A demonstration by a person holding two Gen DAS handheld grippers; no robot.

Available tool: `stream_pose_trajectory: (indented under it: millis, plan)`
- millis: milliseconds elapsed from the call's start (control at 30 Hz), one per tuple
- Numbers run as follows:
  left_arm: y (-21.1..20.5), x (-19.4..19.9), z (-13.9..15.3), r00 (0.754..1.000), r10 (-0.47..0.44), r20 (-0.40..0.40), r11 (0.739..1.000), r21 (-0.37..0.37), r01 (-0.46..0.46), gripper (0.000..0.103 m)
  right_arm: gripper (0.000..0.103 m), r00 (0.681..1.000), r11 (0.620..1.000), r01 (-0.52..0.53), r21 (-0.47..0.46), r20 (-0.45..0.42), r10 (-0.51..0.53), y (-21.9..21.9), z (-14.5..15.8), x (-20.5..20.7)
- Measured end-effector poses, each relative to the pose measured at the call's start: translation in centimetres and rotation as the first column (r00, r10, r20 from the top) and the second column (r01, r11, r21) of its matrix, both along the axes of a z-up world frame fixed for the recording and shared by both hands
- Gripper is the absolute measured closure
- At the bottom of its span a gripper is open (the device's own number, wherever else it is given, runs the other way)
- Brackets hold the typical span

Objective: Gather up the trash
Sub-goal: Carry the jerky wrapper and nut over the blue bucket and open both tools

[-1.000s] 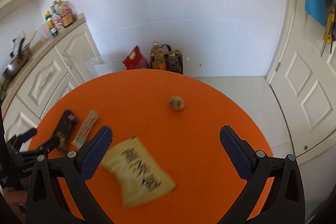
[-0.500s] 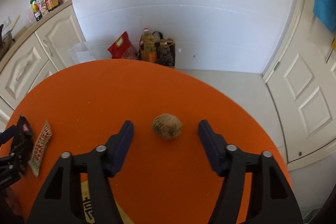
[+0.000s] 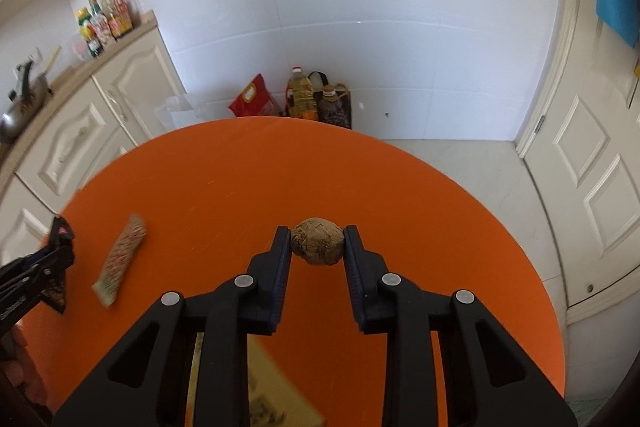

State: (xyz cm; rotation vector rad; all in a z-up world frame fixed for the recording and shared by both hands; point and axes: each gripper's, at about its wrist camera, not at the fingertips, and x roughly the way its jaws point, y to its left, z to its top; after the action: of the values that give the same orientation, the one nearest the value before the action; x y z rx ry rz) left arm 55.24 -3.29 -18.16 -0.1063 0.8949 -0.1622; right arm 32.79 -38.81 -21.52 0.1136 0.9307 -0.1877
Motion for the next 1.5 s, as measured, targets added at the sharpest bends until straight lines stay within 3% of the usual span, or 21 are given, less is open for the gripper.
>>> stream_pose_trajectory:
  millis: [367, 733, 867, 900, 967, 1033, 1100, 1167, 1267, 1333, 1500]
  plan:
    - [-2.9, 0.5, 3.4, 0.992, -0.060, 0.115, 0.998, -0.019, 0.062, 0.082, 0.077, 0.993, 0.998, -0.020, 0.055, 0.114, 0.014, 1.9, 6.6, -10.9]
    - [-7.0, -3.2, 7.3, 0.949, -0.210, 0.236, 0.975, -0.019, 0.220, 0.082, 0.077, 0.966, 0.998, 0.053, 0.033, 0.252, -0.060, -0.9, 12.8, -21.7]
    - [-7.2, -10.7, 7.9, 0.921, -0.270, 0.280, 0.958, -0.023, 0.287, 0.082, 0.077, 0.950, 0.994, 0.107, 0.021, 0.293, -0.108, -2.6, 14.7, -25.6]
    - [-7.6, -11.4, 8.3, 0.912, -0.290, 0.291, 0.950, -0.025, 0.310, 0.082, 0.077, 0.945, 0.992, 0.126, 0.018, 0.303, -0.126, -3.2, 15.2, -26.9]
    - [-9.4, -18.0, 8.8, 0.892, -0.329, 0.309, 0.935, -0.025, 0.354, 0.082, 0.077, 0.935, 0.987, 0.159, 0.016, 0.318, -0.156, -4.4, 15.8, -28.6]
    - [-9.4, -21.4, 8.7, 0.876, -0.363, 0.319, 0.920, -0.029, 0.392, 0.082, 0.077, 0.923, 0.979, 0.203, 0.016, 0.332, -0.197, -5.8, 16.4, -30.9]
    - [-10.8, -21.6, 8.6, 0.850, -0.415, 0.325, 0.893, -0.032, 0.448, 0.082, 0.077, 0.912, 0.969, 0.246, 0.013, 0.335, -0.237, -7.3, 16.6, -32.7]
    - [-12.6, -29.8, 8.3, 0.825, -0.464, 0.323, 0.864, -0.039, 0.502, 0.082, 0.077, 0.900, 0.956, 0.292, 0.015, 0.333, -0.280, -8.8, 16.7, -34.4]
    - [-15.3, -34.9, 9.5, 0.791, -0.529, 0.308, 0.822, -0.046, 0.568, 0.082, 0.077, 0.879, 0.931, 0.364, 0.020, 0.324, -0.351, -11.6, 16.4, -37.3]
    - [-18.3, -35.4, 9.6, 0.767, -0.582, 0.269, 0.781, -0.076, 0.620, 0.082, 0.077, 0.866, 0.909, 0.417, 0.016, 0.297, -0.403, -13.8, 15.7, -38.9]
    - [-23.5, -30.2, 8.5, 0.712, -0.683, 0.165, 0.708, -0.091, 0.700, 0.082, 0.077, 0.830, 0.858, 0.512, 0.032, 0.236, -0.504, -18.5, 13.4, -41.9]
